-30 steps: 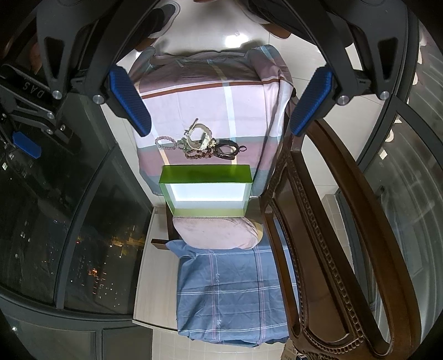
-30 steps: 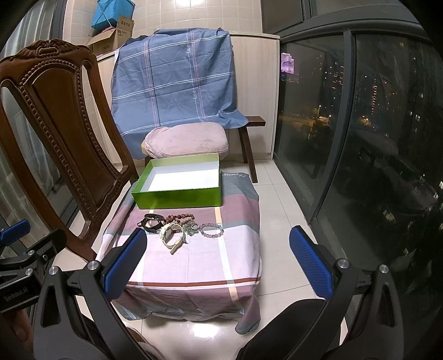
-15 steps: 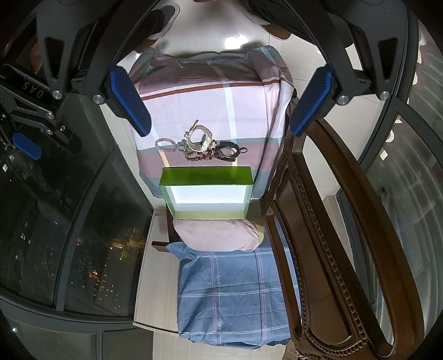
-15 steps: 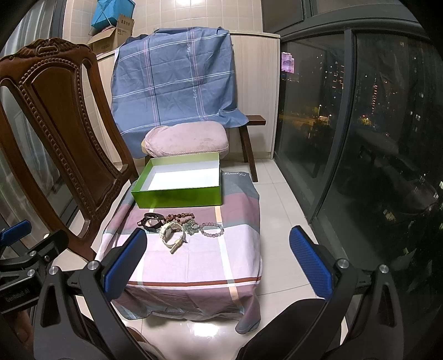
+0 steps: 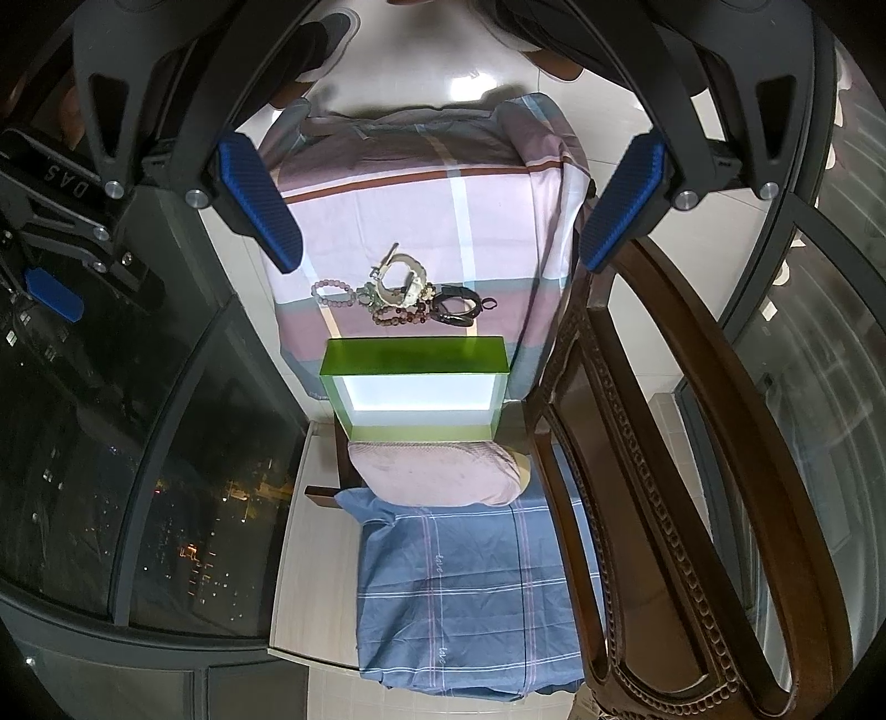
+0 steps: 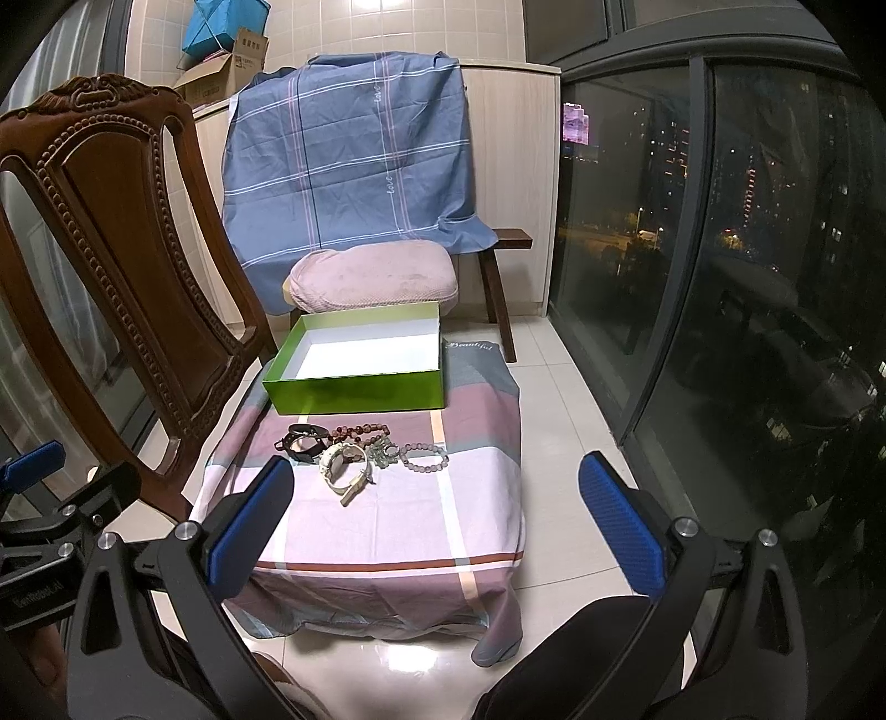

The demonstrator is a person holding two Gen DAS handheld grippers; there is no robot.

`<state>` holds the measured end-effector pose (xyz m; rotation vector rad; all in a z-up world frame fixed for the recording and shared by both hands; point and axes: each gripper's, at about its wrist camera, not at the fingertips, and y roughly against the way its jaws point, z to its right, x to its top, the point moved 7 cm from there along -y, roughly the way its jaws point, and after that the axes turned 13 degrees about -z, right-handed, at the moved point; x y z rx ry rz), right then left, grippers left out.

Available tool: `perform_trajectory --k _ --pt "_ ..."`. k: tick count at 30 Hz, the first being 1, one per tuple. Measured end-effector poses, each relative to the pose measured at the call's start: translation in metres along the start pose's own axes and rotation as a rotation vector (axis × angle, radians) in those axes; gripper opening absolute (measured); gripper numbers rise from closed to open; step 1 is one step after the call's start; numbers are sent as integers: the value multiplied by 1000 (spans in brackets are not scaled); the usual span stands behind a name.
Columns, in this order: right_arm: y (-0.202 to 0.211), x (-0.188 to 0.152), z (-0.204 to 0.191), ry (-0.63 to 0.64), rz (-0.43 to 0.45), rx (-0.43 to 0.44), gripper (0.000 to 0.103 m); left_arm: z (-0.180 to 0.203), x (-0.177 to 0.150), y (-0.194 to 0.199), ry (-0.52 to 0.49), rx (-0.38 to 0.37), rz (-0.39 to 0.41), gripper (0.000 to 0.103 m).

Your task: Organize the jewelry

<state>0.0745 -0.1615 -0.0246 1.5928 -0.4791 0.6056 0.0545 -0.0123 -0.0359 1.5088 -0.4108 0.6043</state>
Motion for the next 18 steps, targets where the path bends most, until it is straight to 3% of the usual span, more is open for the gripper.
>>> perform_trajectory --k 18 --pt "-7 -2 0 -3 -9 2 100 1 -1 -5 -1 -1 -12 99"
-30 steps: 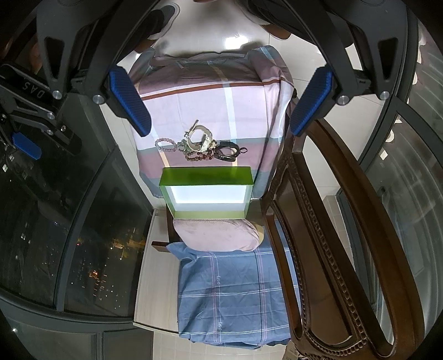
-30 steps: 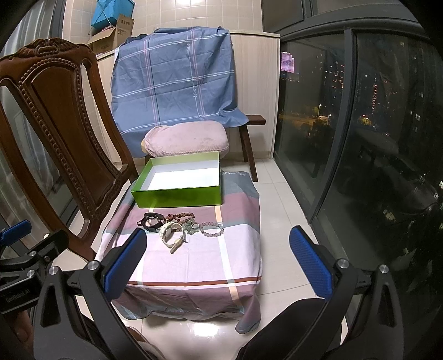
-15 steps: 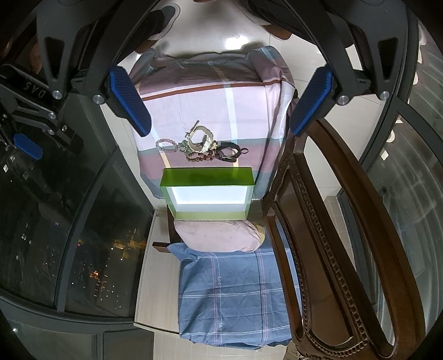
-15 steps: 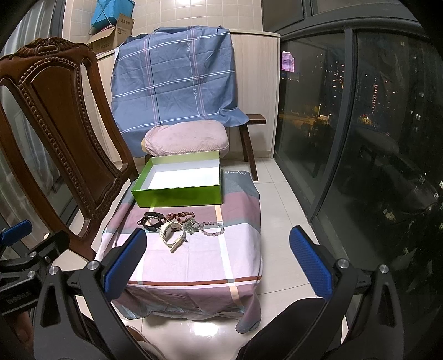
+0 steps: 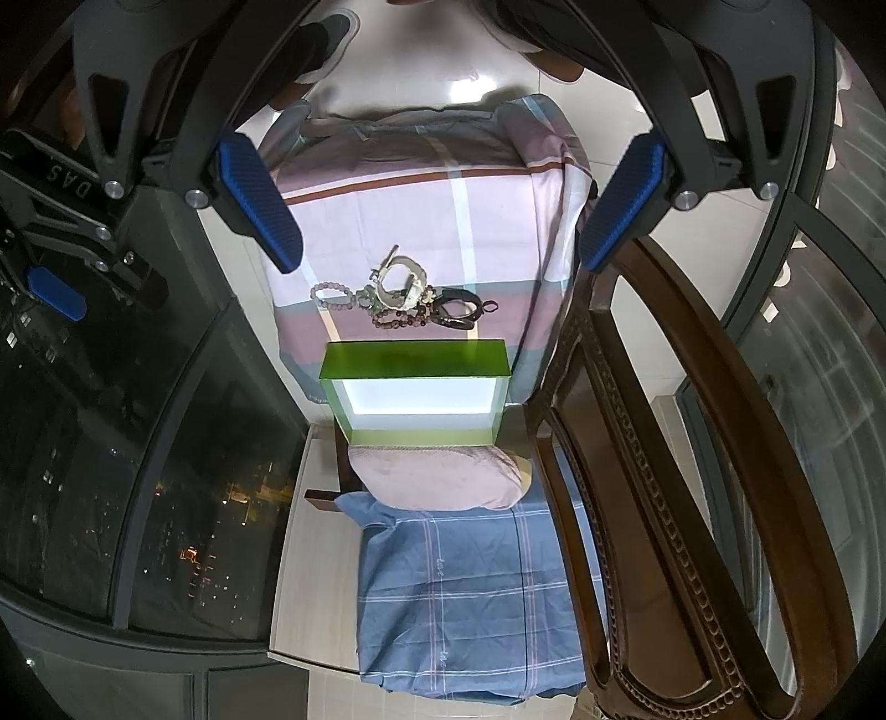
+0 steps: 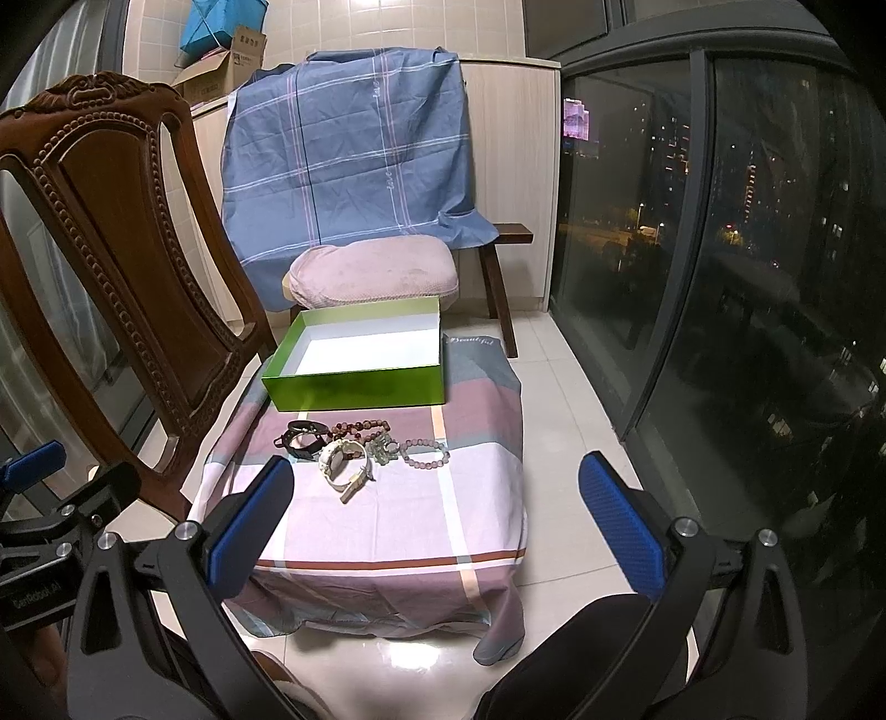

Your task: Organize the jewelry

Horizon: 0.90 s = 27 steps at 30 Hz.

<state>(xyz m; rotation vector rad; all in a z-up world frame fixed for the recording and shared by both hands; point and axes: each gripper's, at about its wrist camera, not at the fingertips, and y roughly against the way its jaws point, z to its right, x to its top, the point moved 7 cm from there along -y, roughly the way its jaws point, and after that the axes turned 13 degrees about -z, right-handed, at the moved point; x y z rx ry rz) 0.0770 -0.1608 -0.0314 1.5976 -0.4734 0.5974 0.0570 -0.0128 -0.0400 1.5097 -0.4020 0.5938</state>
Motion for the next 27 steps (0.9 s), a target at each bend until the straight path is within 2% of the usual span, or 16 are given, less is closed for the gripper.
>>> perform_trajectory --k 8,14,20,25,26,27 --pt "-11 -1 -1 -2 -16 8 100 1 1 -11 1 -7 -20 99" --pt "-35 -7 0 7 -13 57 100 1 -4 -25 -10 -44 -11 99" --pt "-99 -21 -15 51 -77 114 100 -17 -17 -56 20 -42 -39 99" --pt "-165 -25 -44 133 -148 92 100 -36 -23 -85 52 -39 -90 99" --pt "-176 -23 -48 137 -154 98 98 -40 -23 -89 59 -45 -91 99" --pt "-185 -20 -51 141 -155 103 92 -41 -23 -92 58 -56 -92 99"
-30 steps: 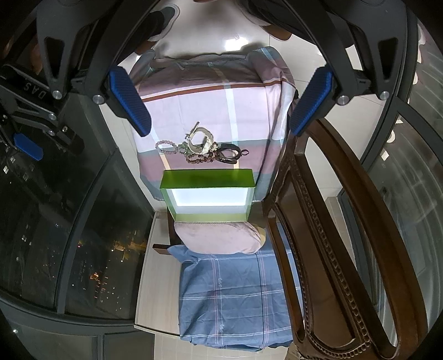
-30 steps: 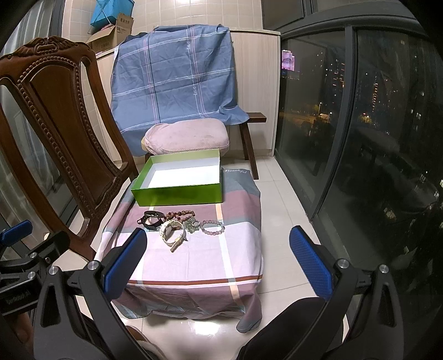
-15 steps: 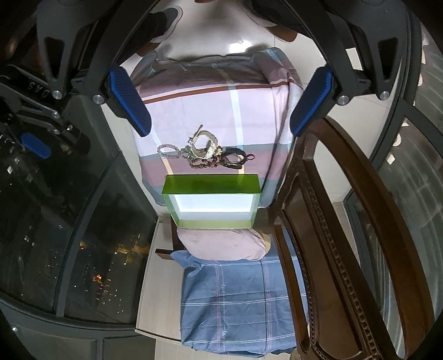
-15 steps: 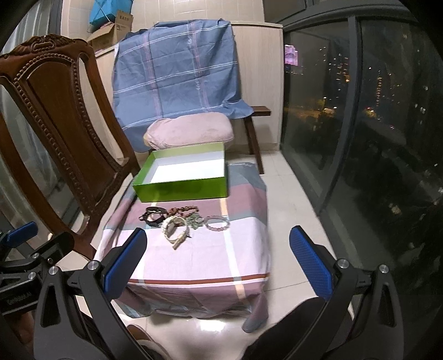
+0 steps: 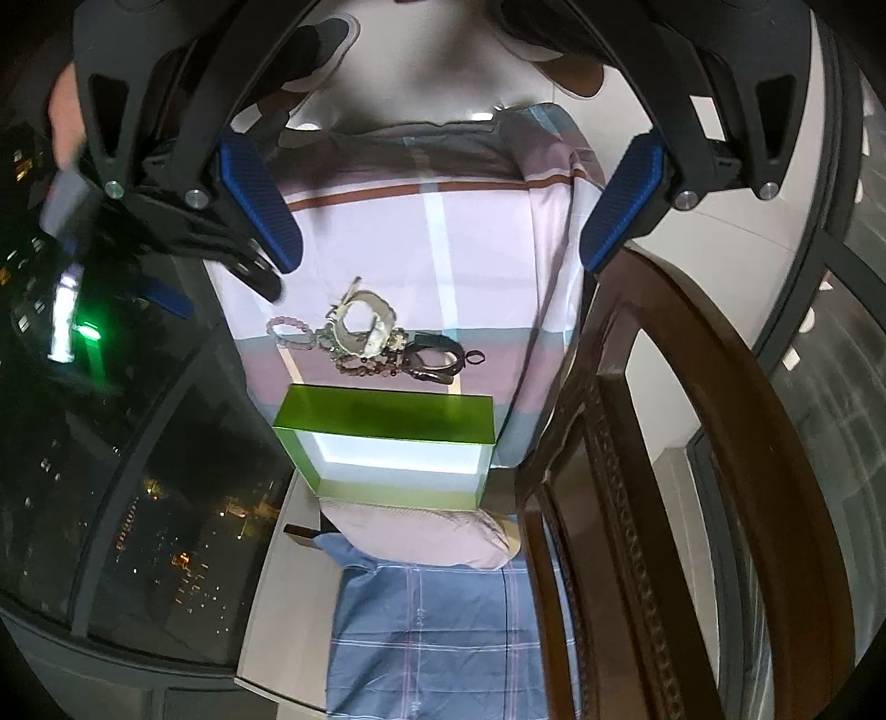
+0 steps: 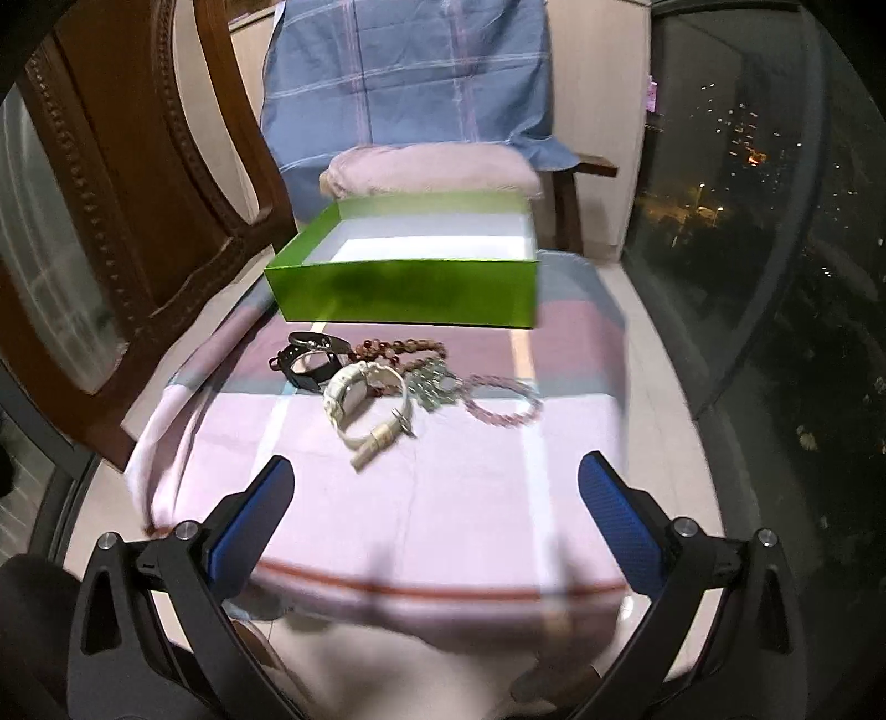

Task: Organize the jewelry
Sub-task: 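Move the right tool to the white watch while the left tool approaches the silver bangle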

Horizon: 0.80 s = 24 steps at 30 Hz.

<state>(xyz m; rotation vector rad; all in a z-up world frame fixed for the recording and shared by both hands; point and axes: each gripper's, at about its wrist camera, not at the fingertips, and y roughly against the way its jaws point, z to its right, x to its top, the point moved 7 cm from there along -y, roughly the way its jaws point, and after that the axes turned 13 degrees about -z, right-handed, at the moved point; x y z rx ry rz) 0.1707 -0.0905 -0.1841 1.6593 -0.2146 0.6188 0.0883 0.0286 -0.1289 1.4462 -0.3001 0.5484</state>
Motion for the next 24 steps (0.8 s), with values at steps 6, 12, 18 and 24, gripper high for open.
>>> perform_trajectory --k 6,12,18,24 --pt "-72 30 -10 16 -118 2 52 -12 3 -22 0 -13 -11 99" --pt "-110 33 -24 21 -205 25 22 -21 6 -34 20 -28 -20 99" --pt "-85 32 -17 -3 -139 101 8 -21 11 -40 23 -20 -24 99" --pt "-15 32 29 -79 9 204 7 -8 24 -47 -13 -1 17 99"
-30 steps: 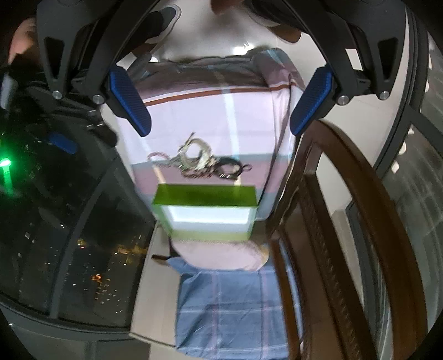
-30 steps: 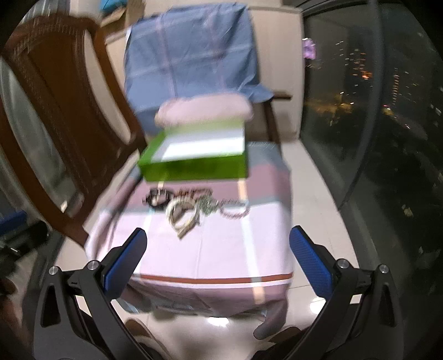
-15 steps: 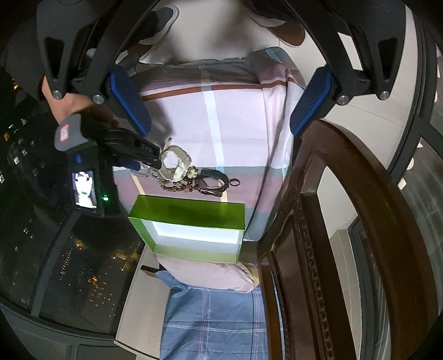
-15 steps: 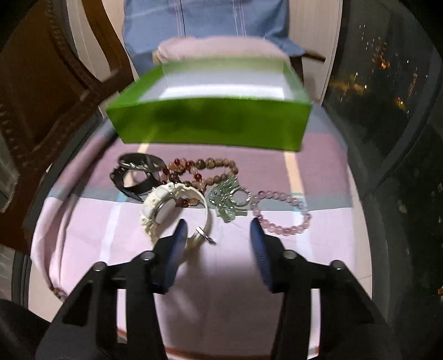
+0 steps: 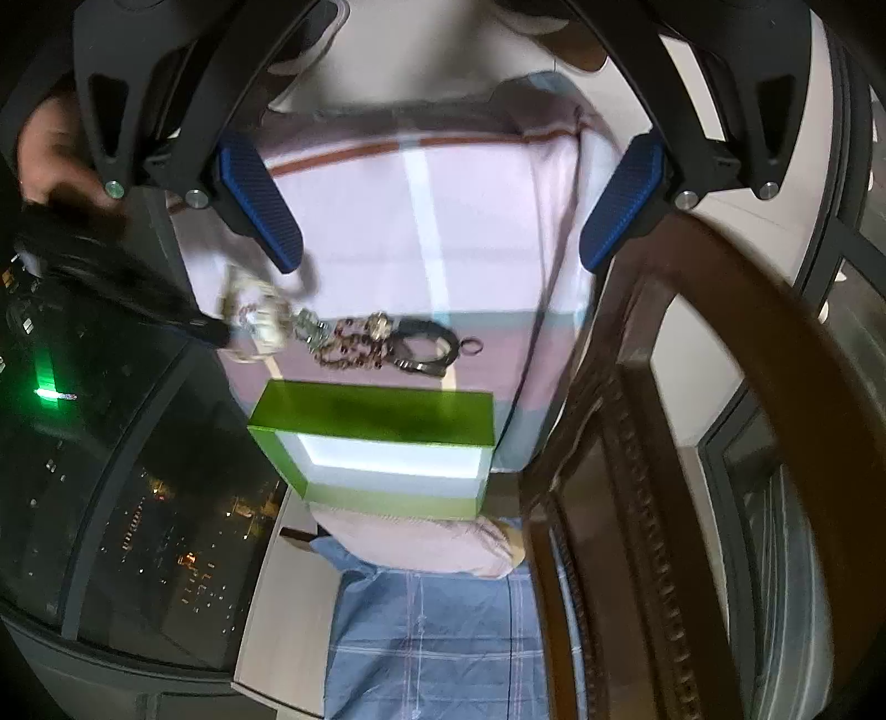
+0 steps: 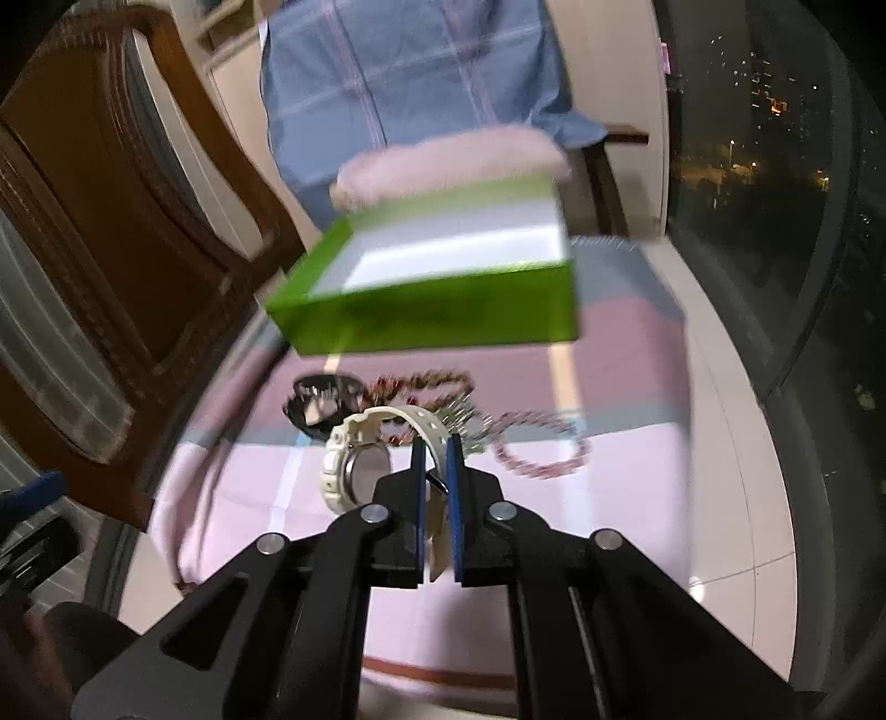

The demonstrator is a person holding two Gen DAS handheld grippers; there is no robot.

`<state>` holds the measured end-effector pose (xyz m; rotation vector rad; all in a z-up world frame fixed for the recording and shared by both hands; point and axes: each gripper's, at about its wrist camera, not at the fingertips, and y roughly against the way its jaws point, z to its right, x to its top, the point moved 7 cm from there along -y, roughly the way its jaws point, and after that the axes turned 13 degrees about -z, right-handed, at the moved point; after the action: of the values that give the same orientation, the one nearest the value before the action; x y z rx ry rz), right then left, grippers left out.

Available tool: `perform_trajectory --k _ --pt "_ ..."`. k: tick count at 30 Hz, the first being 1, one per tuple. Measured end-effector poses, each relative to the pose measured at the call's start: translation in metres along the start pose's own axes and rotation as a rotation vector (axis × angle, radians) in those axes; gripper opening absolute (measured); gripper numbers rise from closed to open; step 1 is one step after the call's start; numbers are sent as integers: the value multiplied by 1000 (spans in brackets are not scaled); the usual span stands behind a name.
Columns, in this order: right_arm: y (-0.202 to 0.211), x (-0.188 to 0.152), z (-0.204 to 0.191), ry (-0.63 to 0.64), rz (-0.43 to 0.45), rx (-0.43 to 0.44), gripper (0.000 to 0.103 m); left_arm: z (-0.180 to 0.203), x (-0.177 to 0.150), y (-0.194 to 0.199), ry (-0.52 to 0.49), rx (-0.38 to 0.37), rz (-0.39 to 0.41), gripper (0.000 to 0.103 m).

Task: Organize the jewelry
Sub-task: 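Move the right tool to the white watch while the left tool approaches the silver bangle, then close the right tool on the white watch while the left tool grasps the silver bangle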

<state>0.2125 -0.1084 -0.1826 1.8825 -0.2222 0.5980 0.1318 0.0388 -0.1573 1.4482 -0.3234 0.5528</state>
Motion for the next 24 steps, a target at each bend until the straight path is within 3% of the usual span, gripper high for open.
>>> perform_trajectory --k 6,9,13,21,24 --pt "31 1 22 -5 92 32 7 15 28 -33 -6 13 -11 99" --pt "23 1 28 -8 96 53 8 18 42 -59 32 -33 -39 92" --pt "18 -5 31 -4 78 95 8 17 56 -103 118 -107 -108 59" --pt "12 -4 28 18 63 148 8 12 76 -155 231 -132 -150 43" --pt "9 -4 28 19 53 155 8 9 85 -166 248 -138 -143 25"
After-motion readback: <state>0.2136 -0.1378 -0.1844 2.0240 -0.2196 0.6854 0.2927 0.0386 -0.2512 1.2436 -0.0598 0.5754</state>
